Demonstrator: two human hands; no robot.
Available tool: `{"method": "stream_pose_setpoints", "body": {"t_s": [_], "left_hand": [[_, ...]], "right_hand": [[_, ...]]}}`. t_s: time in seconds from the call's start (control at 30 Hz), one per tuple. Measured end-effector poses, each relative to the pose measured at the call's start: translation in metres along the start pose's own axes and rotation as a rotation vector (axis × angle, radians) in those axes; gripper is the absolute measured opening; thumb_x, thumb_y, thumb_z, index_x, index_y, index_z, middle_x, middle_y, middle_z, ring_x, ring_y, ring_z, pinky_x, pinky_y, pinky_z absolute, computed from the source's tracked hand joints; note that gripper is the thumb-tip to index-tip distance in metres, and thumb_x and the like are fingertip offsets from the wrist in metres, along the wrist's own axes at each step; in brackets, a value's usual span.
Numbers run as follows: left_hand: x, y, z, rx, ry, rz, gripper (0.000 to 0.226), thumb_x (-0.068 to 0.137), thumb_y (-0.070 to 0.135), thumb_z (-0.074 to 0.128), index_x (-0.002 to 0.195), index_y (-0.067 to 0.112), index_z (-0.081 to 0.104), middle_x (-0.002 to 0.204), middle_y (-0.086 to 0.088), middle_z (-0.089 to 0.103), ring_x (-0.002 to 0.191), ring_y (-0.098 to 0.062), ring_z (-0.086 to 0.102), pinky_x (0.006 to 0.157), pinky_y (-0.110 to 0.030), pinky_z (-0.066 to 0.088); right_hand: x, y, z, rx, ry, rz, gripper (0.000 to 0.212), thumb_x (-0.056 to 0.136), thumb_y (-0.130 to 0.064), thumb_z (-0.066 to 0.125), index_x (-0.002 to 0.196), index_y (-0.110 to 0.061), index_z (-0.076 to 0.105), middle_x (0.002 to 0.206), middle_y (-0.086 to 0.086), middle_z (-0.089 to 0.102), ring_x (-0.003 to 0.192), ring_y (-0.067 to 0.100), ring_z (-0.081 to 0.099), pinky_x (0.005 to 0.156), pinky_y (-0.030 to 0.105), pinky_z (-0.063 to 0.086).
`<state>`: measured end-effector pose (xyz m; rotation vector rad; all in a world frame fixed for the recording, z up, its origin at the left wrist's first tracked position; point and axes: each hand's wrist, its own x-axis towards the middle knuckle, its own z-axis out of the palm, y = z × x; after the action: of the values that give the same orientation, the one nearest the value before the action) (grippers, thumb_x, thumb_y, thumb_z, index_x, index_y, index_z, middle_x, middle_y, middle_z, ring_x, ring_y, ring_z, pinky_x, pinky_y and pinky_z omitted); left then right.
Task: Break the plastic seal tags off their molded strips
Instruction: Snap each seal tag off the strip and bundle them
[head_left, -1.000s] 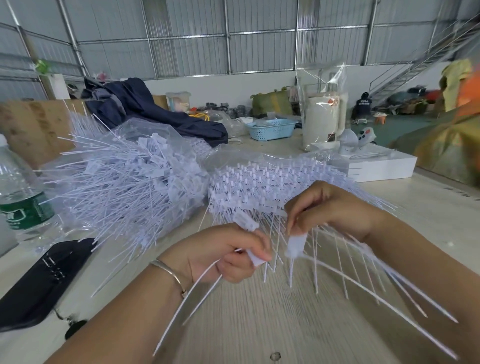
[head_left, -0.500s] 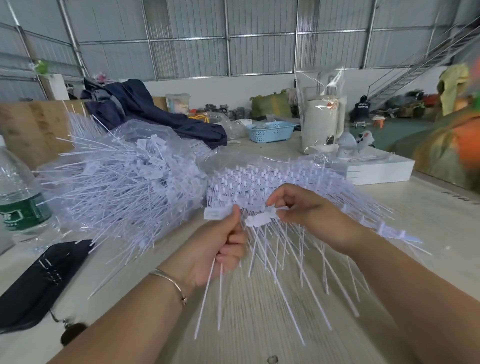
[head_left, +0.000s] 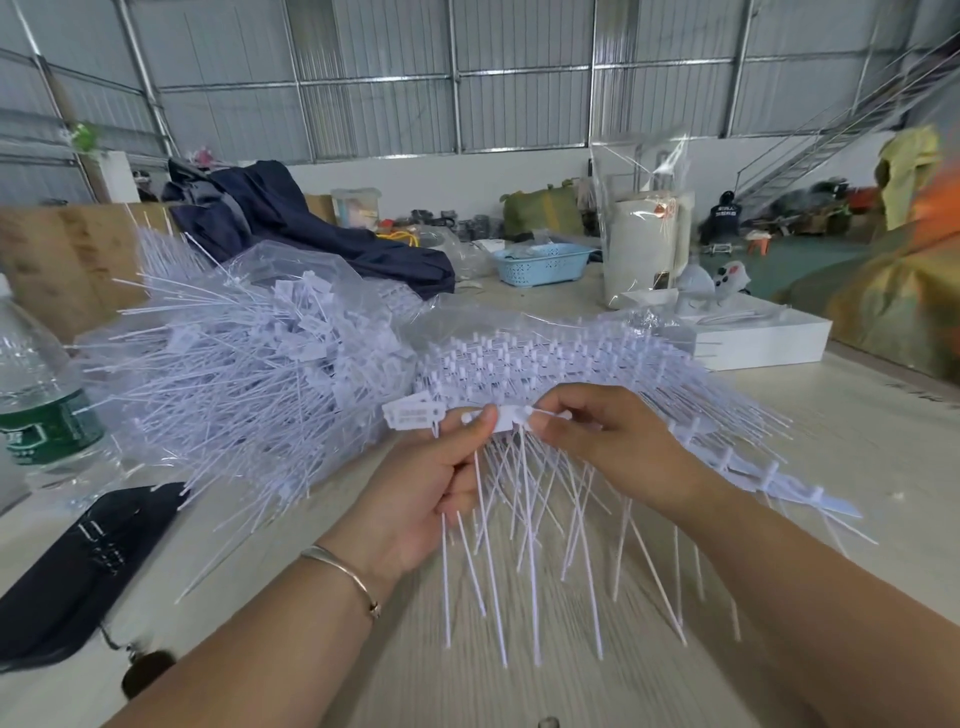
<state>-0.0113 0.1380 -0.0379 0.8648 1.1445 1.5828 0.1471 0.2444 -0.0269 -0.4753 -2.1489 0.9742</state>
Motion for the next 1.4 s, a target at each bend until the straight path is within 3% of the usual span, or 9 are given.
{"method": "stream_pose_setpoints", "body": {"t_s": [0.07, 0.2, 0.37, 0.57, 0.9, 1.03, 1.13, 1.27, 1.4], "left_hand": [[-0.001, 0.001, 0.001, -0.029, -0.05, -0.005, 0.012, 0.074, 0.03, 0.074, 0.075, 0.024, 0.064, 0.066, 0.005, 0.02, 0.049, -0.006, 0.011, 0.033, -0.015, 0.016], [-0.003, 0.002, 0.002, -0.098, -0.182, -0.052, 0.021, 0.084, 0.026, 0.068, 0.066, 0.026, 0.058, 0.06, 0.009, 0.02, 0.045, -0.003, 0.013, 0.033, -0.014, 0.015], [-0.006, -0.002, 0.005, -0.144, -0.358, -0.125, 0.024, 0.085, 0.029, 0.064, 0.061, 0.028, 0.061, 0.056, 0.012, 0.026, 0.04, 0.0, 0.02, 0.035, -0.014, 0.012], [-0.007, -0.006, 0.005, -0.165, -0.423, -0.23, 0.025, 0.076, 0.04, 0.077, 0.065, 0.024, 0.061, 0.058, 0.011, 0.03, 0.04, 0.0, 0.024, 0.034, -0.012, 0.018], [-0.005, -0.012, 0.01, -0.087, -0.293, -0.27, 0.034, 0.079, 0.053, 0.062, 0.066, 0.022, 0.06, 0.058, 0.009, 0.028, 0.039, 0.0, 0.021, 0.033, -0.012, 0.017], [-0.003, -0.003, 0.004, -0.367, -0.261, -0.073, 0.041, 0.06, 0.027, 0.091, 0.069, 0.016, 0.053, 0.049, 0.008, 0.032, 0.035, -0.002, 0.023, 0.033, -0.016, 0.016], [-0.005, 0.006, 0.002, -0.286, -0.271, 0.029, 0.041, 0.065, 0.021, 0.083, 0.053, 0.018, 0.044, 0.051, 0.006, 0.028, 0.04, -0.006, 0.017, 0.035, -0.018, 0.018], [-0.006, 0.001, 0.005, -0.162, -0.086, 0.03, 0.032, 0.079, 0.028, 0.069, 0.061, 0.015, 0.045, 0.056, 0.002, 0.03, 0.039, -0.007, 0.022, 0.037, -0.019, 0.019], [-0.005, -0.009, 0.008, 0.118, 0.171, 0.166, 0.031, 0.085, 0.033, 0.069, 0.063, 0.013, 0.059, 0.055, -0.001, 0.045, 0.039, -0.009, 0.031, 0.039, -0.018, 0.024]], "right_hand": [[0.0, 0.0, -0.006, 0.08, -0.035, 0.058, 0.025, 0.088, -0.031, 0.064, 0.082, -0.007, 0.069, 0.08, 0.028, 0.06, 0.069, 0.036, 0.053, 0.073, 0.03, 0.039], [-0.002, 0.001, -0.014, 0.214, -0.11, 0.118, 0.039, 0.076, -0.043, 0.069, 0.081, -0.005, 0.068, 0.069, 0.005, 0.057, 0.066, 0.009, 0.052, 0.067, 0.013, 0.04], [-0.001, 0.0, -0.015, 0.256, -0.202, 0.134, 0.019, 0.078, -0.039, 0.069, 0.068, -0.022, 0.067, 0.067, 0.002, 0.053, 0.067, 0.011, 0.048, 0.071, 0.025, 0.037], [-0.003, -0.005, -0.014, 0.265, -0.257, 0.098, 0.018, 0.08, -0.03, 0.071, 0.077, -0.013, 0.068, 0.066, -0.001, 0.055, 0.065, 0.008, 0.049, 0.069, 0.018, 0.04], [-0.004, -0.012, 0.004, 0.166, -0.134, 0.038, 0.038, 0.077, -0.037, 0.065, 0.08, 0.001, 0.064, 0.072, 0.029, 0.05, 0.069, 0.023, 0.043, 0.07, 0.035, 0.035], [-0.004, -0.017, 0.0, 0.085, 0.1, -0.082, 0.04, 0.074, -0.044, 0.072, 0.068, -0.007, 0.059, 0.058, 0.001, 0.047, 0.054, 0.015, 0.04, 0.054, 0.028, 0.031], [-0.001, -0.019, -0.008, -0.106, 0.278, -0.245, 0.029, 0.077, -0.038, 0.079, 0.067, -0.017, 0.061, 0.06, -0.006, 0.055, 0.058, 0.012, 0.05, 0.057, 0.029, 0.041], [-0.001, -0.011, -0.001, -0.182, 0.216, -0.16, 0.017, 0.081, -0.037, 0.076, 0.081, -0.02, 0.072, 0.065, -0.005, 0.062, 0.059, 0.013, 0.052, 0.057, 0.03, 0.041], [-0.004, 0.002, 0.003, -0.126, 0.145, 0.031, 0.016, 0.083, -0.036, 0.074, 0.09, -0.022, 0.077, 0.048, -0.02, 0.054, 0.044, 0.001, 0.045, 0.05, 0.01, 0.03]]}}
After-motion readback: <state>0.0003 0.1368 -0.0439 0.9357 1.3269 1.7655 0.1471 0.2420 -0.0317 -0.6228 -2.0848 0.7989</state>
